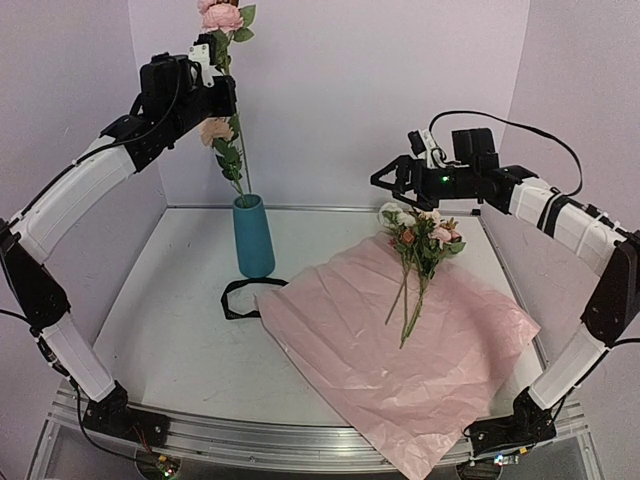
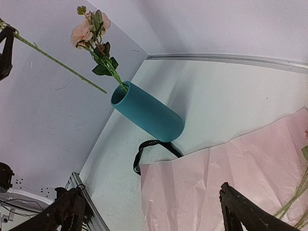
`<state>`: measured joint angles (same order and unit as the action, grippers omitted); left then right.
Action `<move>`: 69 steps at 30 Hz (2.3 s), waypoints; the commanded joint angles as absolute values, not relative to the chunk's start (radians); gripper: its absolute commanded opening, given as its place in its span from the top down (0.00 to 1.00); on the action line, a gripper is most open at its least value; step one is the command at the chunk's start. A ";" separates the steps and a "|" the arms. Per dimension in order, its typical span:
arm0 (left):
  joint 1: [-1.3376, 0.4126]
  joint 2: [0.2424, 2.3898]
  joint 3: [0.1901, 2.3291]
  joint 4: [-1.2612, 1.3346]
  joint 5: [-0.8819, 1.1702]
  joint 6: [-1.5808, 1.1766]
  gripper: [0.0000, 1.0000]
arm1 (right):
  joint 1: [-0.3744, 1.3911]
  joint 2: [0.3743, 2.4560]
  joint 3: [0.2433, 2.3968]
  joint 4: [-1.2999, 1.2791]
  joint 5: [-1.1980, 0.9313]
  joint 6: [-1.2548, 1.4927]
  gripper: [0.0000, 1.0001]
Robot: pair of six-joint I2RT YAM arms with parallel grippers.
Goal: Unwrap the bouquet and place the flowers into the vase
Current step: Insert the fake flower into the vase.
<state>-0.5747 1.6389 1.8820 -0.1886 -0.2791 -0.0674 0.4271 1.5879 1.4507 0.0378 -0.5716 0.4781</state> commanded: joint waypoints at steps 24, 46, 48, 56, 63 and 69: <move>-0.569 1.719 1.679 -0.054 -0.306 -0.041 1.00 | 0.431 1.614 1.498 0.048 -0.601 0.470 0.02; -0.569 1.751 1.520 -0.079 -0.382 -0.179 0.80 | 0.431 1.635 1.506 0.048 -0.611 0.471 0.02; -0.569 1.748 1.524 -0.090 -0.379 -0.192 0.71 | 0.431 1.635 1.502 0.048 -0.612 0.471 0.02; -0.569 1.708 1.524 -0.133 -0.337 -0.222 0.50 | 0.429 1.652 1.489 0.039 -0.583 0.496 0.02; -0.569 1.658 1.487 -0.180 -0.308 -0.271 0.43 | 0.429 1.673 1.489 0.033 -0.575 0.510 0.02; -0.569 1.579 1.449 -0.265 -0.267 -0.326 0.37 | 0.413 1.700 1.476 -0.046 -0.477 0.557 0.04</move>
